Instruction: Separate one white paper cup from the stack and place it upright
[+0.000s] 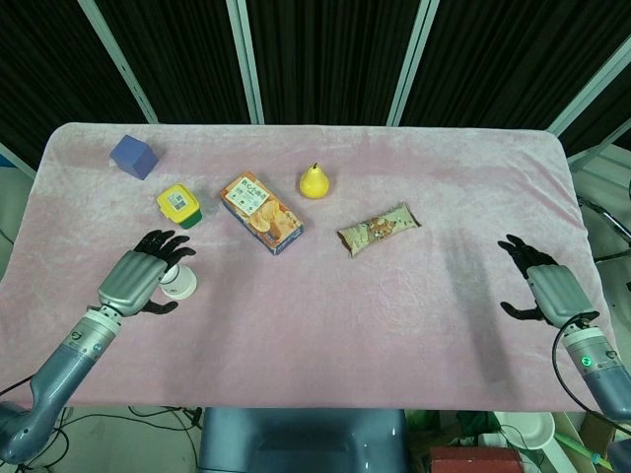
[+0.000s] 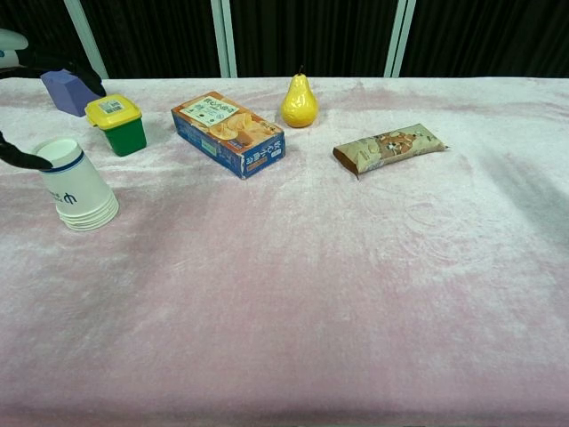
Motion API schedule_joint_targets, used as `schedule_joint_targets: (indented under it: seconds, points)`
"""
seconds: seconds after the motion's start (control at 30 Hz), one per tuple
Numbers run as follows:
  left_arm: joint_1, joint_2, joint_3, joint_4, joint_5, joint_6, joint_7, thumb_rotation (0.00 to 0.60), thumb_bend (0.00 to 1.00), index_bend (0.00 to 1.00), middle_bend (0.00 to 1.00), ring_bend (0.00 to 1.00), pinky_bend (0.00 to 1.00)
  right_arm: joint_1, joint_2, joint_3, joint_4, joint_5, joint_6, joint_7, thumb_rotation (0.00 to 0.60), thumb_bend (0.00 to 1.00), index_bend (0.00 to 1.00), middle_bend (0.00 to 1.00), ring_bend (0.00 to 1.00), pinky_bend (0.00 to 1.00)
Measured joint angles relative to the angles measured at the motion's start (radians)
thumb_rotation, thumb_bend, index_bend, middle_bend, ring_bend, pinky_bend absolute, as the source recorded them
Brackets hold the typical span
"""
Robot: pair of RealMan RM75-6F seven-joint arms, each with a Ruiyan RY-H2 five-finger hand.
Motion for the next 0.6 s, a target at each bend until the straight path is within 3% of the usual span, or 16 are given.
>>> schedule_joint_targets:
  seconds: [0.37,0.6]
  points:
    - [-0.015,-0.083,-0.004,0.214,-0.061,-0.106,-0.099,0.600,0.16,0.17,0.07,0.00,0.05,0.014,-0.014,-0.006,0.014,0.011,-0.041,-0.021,0.600,0.16,0.00,0.00,0.11,0.18]
    - [-0.035,-0.159,-0.010,0.321,-0.053,-0.156,-0.185,0.600,0.18,0.17,0.08,0.00,0.21,0.017,-0.014,-0.006,0.018,0.017,-0.049,-0.027,0.600,0.16,0.00,0.00,0.11,0.18]
